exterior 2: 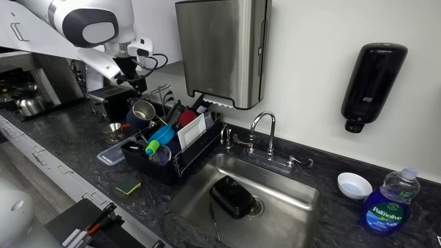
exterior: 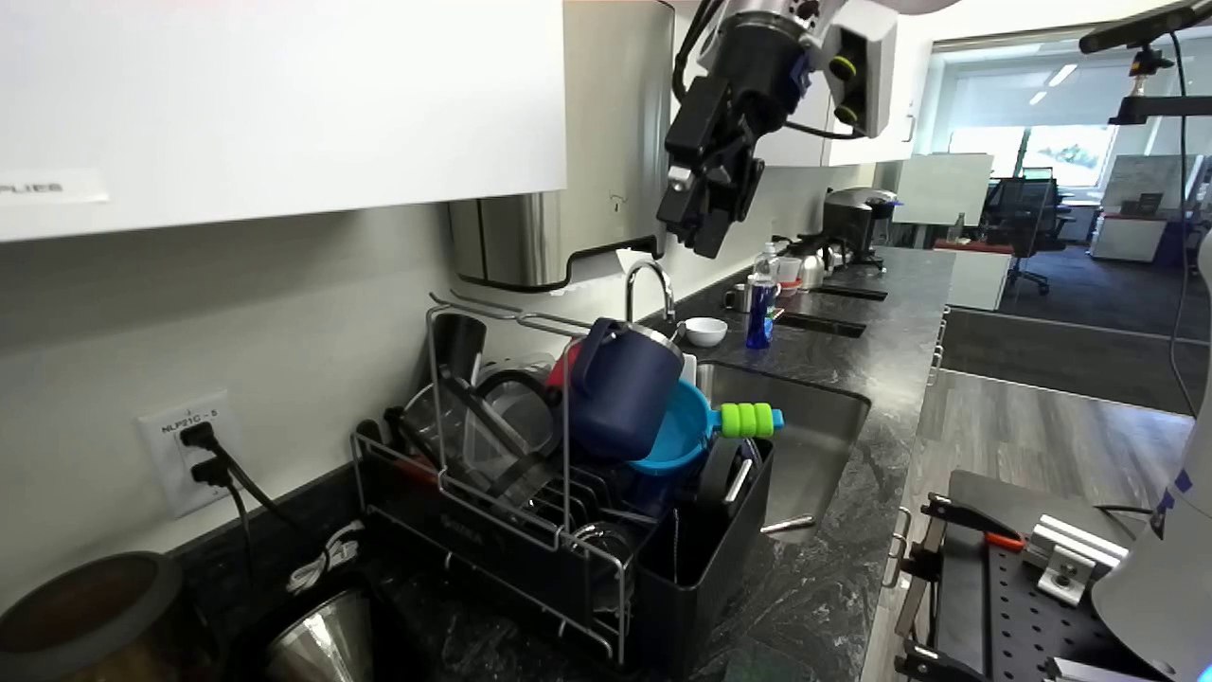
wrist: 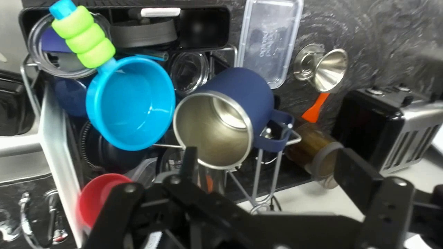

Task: Pick up the blue cup and place it in the sink

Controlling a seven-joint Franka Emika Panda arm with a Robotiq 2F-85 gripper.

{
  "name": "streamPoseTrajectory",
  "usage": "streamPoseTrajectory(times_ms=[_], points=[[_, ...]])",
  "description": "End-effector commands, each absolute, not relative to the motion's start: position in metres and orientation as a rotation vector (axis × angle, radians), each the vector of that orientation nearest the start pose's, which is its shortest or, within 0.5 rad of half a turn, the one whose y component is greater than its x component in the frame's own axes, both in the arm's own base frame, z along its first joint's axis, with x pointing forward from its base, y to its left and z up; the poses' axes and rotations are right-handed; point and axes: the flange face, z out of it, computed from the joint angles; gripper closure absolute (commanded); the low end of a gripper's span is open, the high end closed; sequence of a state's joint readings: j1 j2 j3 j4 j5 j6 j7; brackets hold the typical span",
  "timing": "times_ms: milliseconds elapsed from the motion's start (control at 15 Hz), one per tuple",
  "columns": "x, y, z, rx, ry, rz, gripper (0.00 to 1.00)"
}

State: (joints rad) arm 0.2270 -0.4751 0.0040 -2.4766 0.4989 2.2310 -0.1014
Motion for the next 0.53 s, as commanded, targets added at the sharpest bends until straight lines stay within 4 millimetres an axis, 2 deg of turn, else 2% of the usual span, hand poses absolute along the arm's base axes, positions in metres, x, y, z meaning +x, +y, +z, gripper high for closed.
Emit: streamPoseTrajectory(times_ms=[0, 333, 400, 467], points=[[0.399, 0.100, 0.476, -2.556, -0.298, -0.221, 0.00], [0.393, 0.076, 0.449, -2.432, -0.641, -0.163, 0.00], [0.394, 0.077, 0.443, -2.452, -0.643, -0.153, 0.00], [0.393, 0.074, 0.450, -2.482, -0.588, -0.161, 0.00]])
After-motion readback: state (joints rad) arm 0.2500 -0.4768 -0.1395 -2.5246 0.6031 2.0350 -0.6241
